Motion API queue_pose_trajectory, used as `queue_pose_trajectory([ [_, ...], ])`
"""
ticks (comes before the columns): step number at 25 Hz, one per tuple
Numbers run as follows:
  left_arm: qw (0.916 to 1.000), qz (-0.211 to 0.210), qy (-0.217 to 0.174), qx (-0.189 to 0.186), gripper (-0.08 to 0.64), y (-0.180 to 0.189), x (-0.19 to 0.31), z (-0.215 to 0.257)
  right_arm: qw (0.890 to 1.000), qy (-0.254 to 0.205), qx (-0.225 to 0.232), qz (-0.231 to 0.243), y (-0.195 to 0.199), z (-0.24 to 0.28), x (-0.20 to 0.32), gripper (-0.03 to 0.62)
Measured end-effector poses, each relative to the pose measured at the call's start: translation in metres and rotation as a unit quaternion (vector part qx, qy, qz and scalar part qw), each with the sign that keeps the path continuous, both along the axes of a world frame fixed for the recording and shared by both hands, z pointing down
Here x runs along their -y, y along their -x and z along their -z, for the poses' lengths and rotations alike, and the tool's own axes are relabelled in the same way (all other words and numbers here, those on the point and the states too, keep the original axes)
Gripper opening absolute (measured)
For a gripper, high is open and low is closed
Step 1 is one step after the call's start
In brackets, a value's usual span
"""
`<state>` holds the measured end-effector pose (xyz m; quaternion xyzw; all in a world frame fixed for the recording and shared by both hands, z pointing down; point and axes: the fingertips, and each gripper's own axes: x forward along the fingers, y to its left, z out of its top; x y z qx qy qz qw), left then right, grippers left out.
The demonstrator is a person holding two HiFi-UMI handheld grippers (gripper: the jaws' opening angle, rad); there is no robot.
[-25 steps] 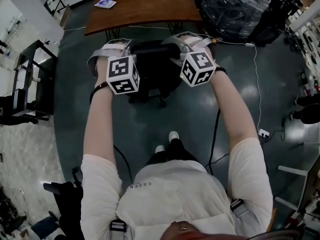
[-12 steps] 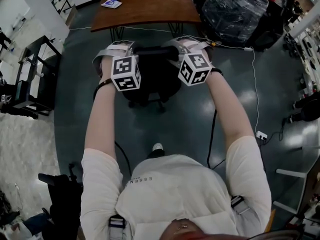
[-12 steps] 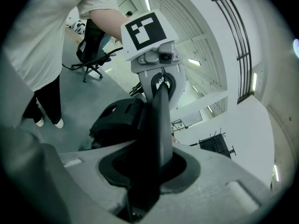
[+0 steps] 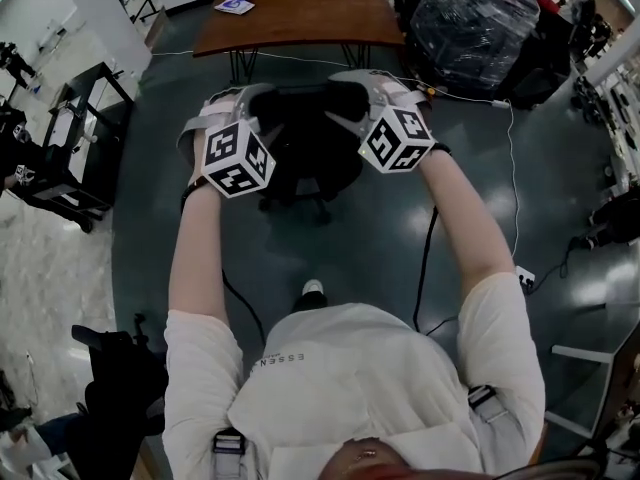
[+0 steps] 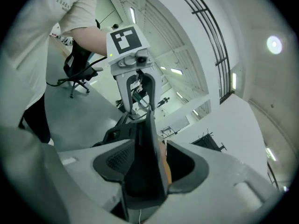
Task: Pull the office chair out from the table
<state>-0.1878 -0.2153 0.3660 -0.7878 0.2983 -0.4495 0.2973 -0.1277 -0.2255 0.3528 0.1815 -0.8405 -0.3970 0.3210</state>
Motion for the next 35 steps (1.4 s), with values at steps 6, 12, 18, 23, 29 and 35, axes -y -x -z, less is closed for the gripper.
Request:
queue_pose_trajectory([
  [6,0.9782,0.048,-0.017,-0.202,0.138,-0.013,-0.056,0.010,0.984,0.005,0.164,-0.075,-0.029,-0.002,-0.064,0.190],
  [12,0.8970,0.095,-0.061,-0.427,0.049,-0.027,-0.126,0.008,0.942,0.039,0.294,-0.154,-0.069,-0.029,-0.128,0.050],
  [18,0.8413,0.129,-0.070,-0.520,0.017,-0.047,-0.204,-0.004,0.903,0.113,0.369,-0.186,-0.107,-0.050,-0.189,-0.008],
  [23,0.8159,0.156,-0.033,-0.556,0.017,-0.054,-0.248,-0.034,0.885,0.165,0.389,-0.195,-0.122,-0.076,-0.226,-0.008],
  [29,0.8106,0.166,-0.018,-0.561,0.017,-0.046,-0.277,-0.052,0.879,0.197,0.379,-0.209,-0.123,-0.103,-0.261,-0.008],
  [35,0.8126,0.163,0.005,-0.560,0.017,-0.029,-0.324,-0.066,0.876,0.213,0.364,-0.234,-0.116,-0.121,-0.308,-0.008],
])
